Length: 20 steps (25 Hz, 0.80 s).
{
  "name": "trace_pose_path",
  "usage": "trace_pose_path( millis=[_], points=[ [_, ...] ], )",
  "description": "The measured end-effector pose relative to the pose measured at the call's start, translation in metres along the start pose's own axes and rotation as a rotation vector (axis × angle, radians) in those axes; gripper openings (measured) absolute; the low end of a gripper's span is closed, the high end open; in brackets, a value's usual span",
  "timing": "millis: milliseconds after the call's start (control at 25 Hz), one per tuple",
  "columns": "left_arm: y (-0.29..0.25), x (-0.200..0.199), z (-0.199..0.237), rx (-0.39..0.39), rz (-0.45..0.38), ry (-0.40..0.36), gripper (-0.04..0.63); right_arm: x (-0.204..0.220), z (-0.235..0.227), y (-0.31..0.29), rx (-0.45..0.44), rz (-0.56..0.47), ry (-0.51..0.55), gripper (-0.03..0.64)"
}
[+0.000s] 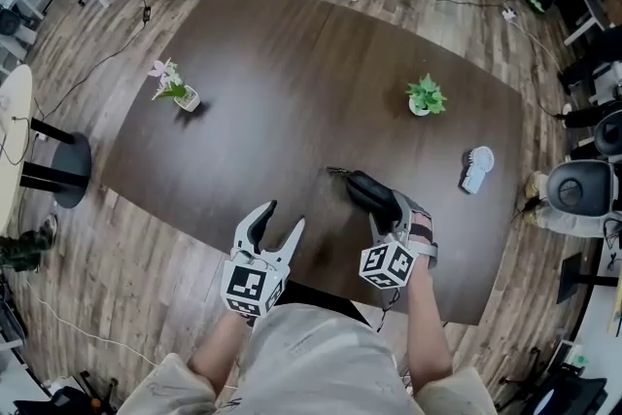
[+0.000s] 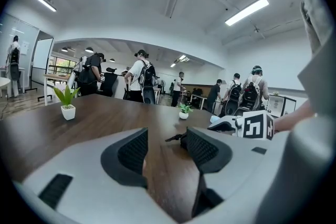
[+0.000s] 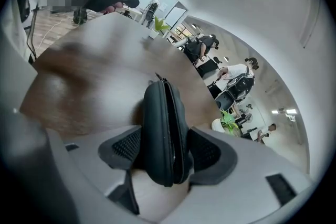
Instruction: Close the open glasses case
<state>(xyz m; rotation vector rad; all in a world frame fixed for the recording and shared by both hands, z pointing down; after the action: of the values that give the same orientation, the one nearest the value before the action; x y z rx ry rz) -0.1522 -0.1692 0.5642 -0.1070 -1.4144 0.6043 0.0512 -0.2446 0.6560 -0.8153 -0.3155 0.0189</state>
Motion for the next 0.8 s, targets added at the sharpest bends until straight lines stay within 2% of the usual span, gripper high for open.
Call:
trace_pose_path(
  millis=[240,440,800],
  points=[
    [-0.006,-0.003,-0.007,0.028,0.000,-0.020,0.235,-0.003,-0.003,-0.003,0.030,0.005,-0.020,0.255],
    [-0.005,-0.005,-0.011,0.035,-0.002,-0.021,0.233,-0.004,-0.001,-0.002,0.013,0.002,-0.038,0.250],
    [-0.015,-0.021,-0.025,0.110,-0.025,-0.056,0.235,0.006,-0.016,0.026,0.048,-0.025,-0.182,0.249]
  ],
)
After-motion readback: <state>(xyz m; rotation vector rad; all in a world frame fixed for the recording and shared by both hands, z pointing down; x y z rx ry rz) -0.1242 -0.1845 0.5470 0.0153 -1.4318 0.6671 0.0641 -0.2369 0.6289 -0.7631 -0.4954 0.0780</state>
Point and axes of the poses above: the fingertips, and each gripper's own axes: y backward along the fingers, z to its left, x out of its underside, the point moved 3 cm from there along y, backward along the fingers, and after that the axes turned 9 degrees about z, right-handed, at the moved point
